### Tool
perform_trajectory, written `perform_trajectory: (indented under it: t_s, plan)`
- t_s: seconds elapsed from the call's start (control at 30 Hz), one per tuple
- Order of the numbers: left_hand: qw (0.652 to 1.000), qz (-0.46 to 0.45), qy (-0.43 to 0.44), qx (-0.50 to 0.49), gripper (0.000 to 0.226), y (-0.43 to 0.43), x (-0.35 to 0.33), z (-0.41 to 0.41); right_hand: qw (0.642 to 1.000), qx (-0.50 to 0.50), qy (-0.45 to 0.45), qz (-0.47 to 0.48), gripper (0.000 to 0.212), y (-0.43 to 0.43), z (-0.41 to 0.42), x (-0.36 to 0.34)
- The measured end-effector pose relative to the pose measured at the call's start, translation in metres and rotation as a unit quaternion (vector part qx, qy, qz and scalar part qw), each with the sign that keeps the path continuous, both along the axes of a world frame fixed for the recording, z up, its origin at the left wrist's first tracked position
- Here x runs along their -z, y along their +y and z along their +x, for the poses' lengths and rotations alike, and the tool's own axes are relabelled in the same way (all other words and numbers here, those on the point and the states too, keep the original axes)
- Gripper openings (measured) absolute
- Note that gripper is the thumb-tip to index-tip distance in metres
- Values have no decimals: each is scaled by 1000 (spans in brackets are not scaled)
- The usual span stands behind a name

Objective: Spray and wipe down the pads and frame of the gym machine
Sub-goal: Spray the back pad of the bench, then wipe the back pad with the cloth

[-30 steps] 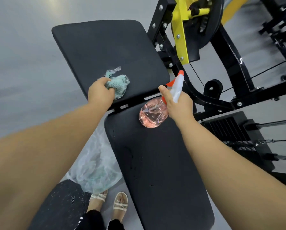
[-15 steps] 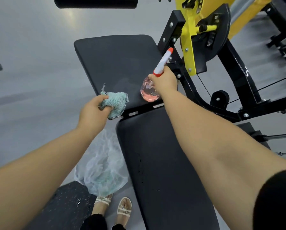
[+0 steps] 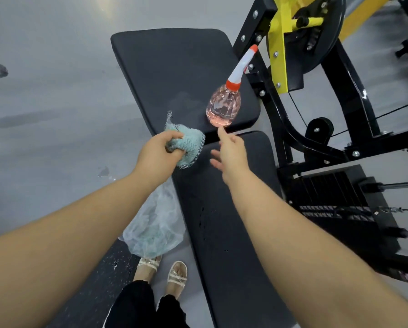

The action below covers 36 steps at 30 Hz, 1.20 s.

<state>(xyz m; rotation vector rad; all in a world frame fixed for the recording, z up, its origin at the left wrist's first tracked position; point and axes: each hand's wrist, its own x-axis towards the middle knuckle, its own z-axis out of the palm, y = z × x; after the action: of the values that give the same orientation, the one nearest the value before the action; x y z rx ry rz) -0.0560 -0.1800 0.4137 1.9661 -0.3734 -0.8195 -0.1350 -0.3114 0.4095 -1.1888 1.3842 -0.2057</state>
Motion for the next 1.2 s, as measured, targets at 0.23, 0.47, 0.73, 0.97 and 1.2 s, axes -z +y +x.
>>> perform_trajectory:
  t_s: [0.23, 0.47, 0.73, 0.97, 1.2]
  plan:
    - [990, -62, 120, 30, 10, 23, -4, -56, 966, 15, -162, 198, 31, 42, -68, 5]
    - [932, 5, 359, -47, 52, 20, 8, -89, 983, -14, -168, 74, 27, 48, -120, 1]
    - [969, -54, 228, 83, 24, 16, -1, -114, 981, -48, -190, -2, 42, 51, -144, -17]
    - [994, -56, 42, 83, 11, 11, -16, -117, 988, -34, -36, -143, 8, 42, -158, -21]
    - [998, 1, 24, 52, 12, -6, -31, -113, 989, -117, -55, 70, 90, 50, -177, -20]
